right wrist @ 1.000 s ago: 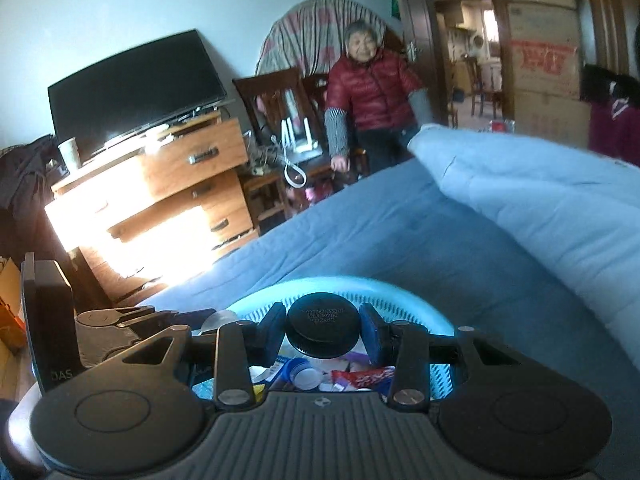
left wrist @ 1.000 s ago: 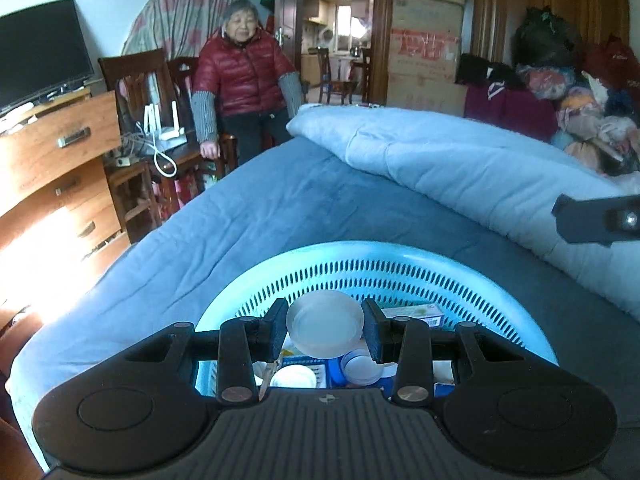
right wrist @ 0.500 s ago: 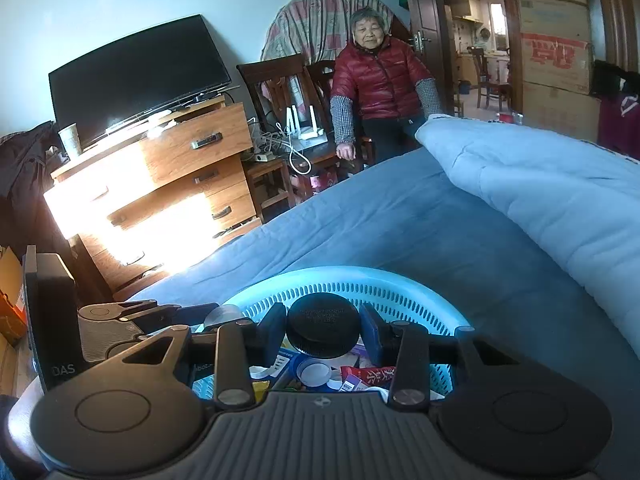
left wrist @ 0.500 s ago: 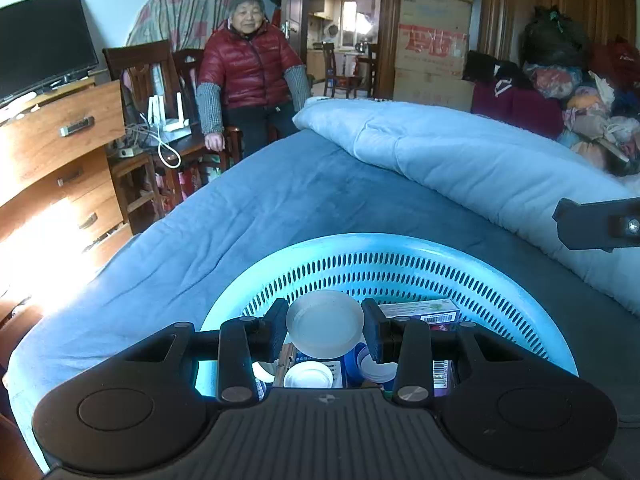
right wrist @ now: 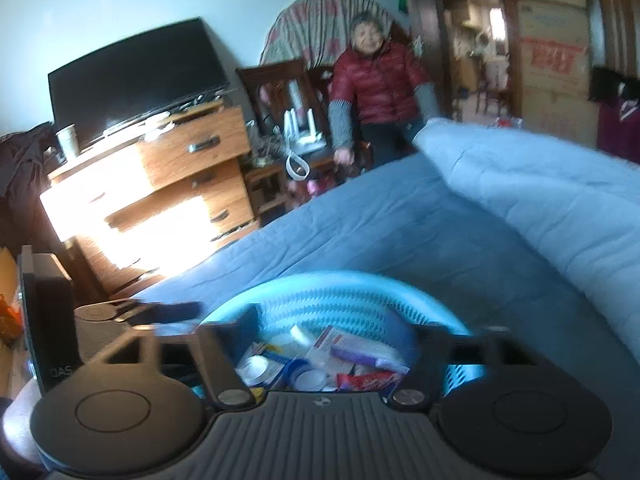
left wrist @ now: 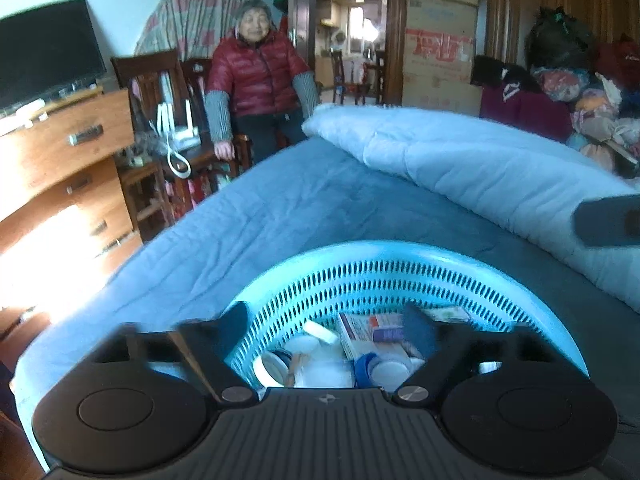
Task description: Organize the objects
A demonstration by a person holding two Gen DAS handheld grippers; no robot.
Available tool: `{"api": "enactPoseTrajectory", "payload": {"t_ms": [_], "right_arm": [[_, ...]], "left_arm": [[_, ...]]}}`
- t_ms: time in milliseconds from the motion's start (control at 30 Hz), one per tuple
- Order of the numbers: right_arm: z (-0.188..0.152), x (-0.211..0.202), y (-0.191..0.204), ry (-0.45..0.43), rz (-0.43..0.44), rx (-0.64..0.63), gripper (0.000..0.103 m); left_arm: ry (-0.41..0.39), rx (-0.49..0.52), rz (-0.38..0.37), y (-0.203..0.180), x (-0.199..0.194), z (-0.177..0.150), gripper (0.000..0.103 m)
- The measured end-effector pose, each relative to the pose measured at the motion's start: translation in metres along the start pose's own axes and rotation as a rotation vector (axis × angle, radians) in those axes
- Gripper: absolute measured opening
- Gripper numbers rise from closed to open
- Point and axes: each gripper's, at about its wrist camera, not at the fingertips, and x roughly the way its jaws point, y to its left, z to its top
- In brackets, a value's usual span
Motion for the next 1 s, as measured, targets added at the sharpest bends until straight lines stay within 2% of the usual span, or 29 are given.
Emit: {"api": "enactPoseTrajectory", "payload": {"t_ms": [67, 100, 133, 167, 233, 300, 367, 433, 500, 600, 700, 767, 833, 900, 1000], "right_arm": [[-0.012, -0.028, -0.011, -0.094, -0.001, 0.035, 0.080], [-0.024, -0.046, -0.018, -0.155, -0.017, 0.039, 0.084], [-0.039, -0.068, -0.023, -0.217, -0.052, 0.033, 0.089], [-0.056, -0.087, -0.030, -0.267, -0.091, 0.028, 0.101], [-0.103, -0.132, -0.051, -0.341, -0.192, 0.049, 0.103], [-0.153, -0.169, -0.075, -0.327, -0.319, 0.061, 0.103], [-0.205, -0.199, -0.103, -0.285, -0.445, 0.089, 0.103], [-0.262, -0.224, -0.134, -0.188, -0.576, 0.135, 0.103], [-0.314, -0.245, -0.161, -0.131, -0.675, 0.201, 0.103], [-0.375, -0.260, -0.192, -0.052, -0.790, 0.276, 0.103], [-0.416, -0.264, -0.212, -0.006, -0.843, 0.344, 0.103], [-0.430, -0.261, -0.219, -0.002, -0.851, 0.376, 0.103], [-0.442, -0.251, -0.224, -0.003, -0.840, 0.381, 0.103], [-0.450, -0.246, -0.232, 0.021, -0.823, 0.400, 0.103], [-0.453, -0.238, -0.232, 0.021, -0.838, 0.375, 0.103]], "left_arm": [[-0.034, 0.006, -0.032, -0.005, -0.013, 0.002, 0.087], [-0.056, 0.009, -0.060, -0.010, -0.024, 0.002, 0.087], [-0.095, 0.015, -0.104, -0.019, -0.041, 0.000, 0.088], [-0.133, 0.033, -0.158, -0.031, -0.058, -0.005, 0.091], [-0.206, 0.105, -0.281, -0.063, -0.093, -0.022, 0.100], [-0.248, 0.189, -0.431, -0.104, -0.124, -0.051, 0.103], [-0.226, 0.227, -0.550, -0.142, -0.137, -0.083, 0.103], [-0.183, 0.274, -0.624, -0.178, -0.130, -0.117, 0.103], [-0.088, 0.326, -0.615, -0.211, -0.104, -0.148, 0.103], [0.013, 0.347, -0.542, -0.243, -0.057, -0.186, 0.103], [0.068, 0.300, -0.417, -0.257, -0.014, -0.207, 0.103], [0.113, 0.304, -0.364, -0.266, 0.005, -0.217, 0.103], [0.133, 0.342, -0.320, -0.276, 0.020, -0.227, 0.103], [0.073, 0.366, -0.306, -0.282, 0.024, -0.239, 0.103], [0.052, 0.379, -0.281, -0.286, 0.024, -0.239, 0.103]]}}
